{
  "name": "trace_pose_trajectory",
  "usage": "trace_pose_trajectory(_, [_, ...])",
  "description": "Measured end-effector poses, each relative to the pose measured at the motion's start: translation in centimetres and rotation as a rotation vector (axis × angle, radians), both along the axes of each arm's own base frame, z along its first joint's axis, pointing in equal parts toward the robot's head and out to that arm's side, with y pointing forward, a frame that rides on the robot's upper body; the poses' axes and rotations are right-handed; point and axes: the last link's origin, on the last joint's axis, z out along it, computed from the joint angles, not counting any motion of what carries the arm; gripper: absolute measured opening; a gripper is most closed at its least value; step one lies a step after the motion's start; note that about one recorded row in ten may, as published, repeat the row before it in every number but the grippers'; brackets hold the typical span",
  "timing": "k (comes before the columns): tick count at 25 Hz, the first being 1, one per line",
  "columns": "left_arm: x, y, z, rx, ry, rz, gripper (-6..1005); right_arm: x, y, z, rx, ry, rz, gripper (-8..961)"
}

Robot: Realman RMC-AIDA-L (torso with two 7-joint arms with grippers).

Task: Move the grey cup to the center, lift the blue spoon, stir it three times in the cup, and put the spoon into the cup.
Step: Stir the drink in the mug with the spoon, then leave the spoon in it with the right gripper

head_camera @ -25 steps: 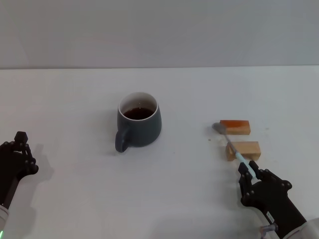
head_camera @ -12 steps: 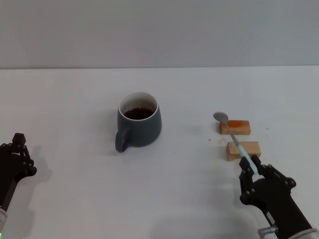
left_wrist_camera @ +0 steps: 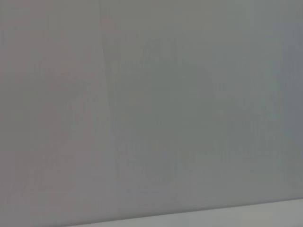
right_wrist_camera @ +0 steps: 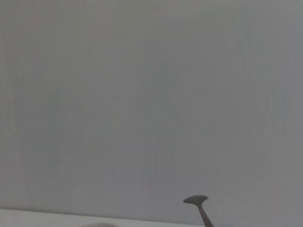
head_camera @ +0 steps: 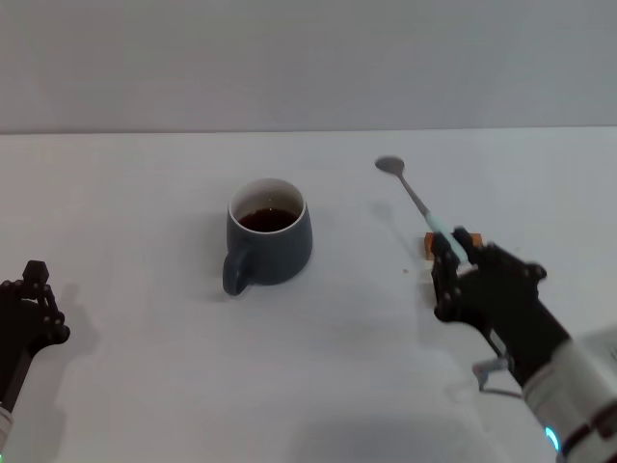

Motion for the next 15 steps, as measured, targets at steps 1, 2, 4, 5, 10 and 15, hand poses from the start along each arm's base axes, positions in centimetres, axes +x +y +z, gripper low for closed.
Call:
trace_pose_trajectory(1, [0.0, 0.0, 0.0, 0.000, 0.000, 0.000, -1, -0.6, 0.3, 0.3, -0.007, -0.018, 0.002, 164])
trace_pose_trajectory(2, [0.0, 0.0, 0.0, 0.000, 0.000, 0.001, -1, -1.2, 0.6, 0.6, -0.011, -0.030, 0.001, 164])
trace_pose_trajectory(4, [0.0, -0.1, 0.0, 0.000, 0.000, 0.001, -1, -2.3, 1.0, 1.0, -0.020, -0.054, 0.011, 164])
trace_pose_trajectory(5, [0.0, -0.1, 0.0, -0.001, 0.000, 0.001, -2, -2.8, 1.2, 1.2, -0.017, -0.065, 0.017, 164])
trace_pose_trajectory(10, [0.0, 0.1, 0.0, 0.000, 0.000, -0.002, -2, -5.3, 1.3, 2.5, -0.057, -0.060, 0.061, 164])
trace_pose_trajectory(15, [0.1, 0.2, 0.0, 0.000, 0.000, -0.002, -2, -6.6, 1.1, 3.9, -0.040, -0.086, 0.114, 164])
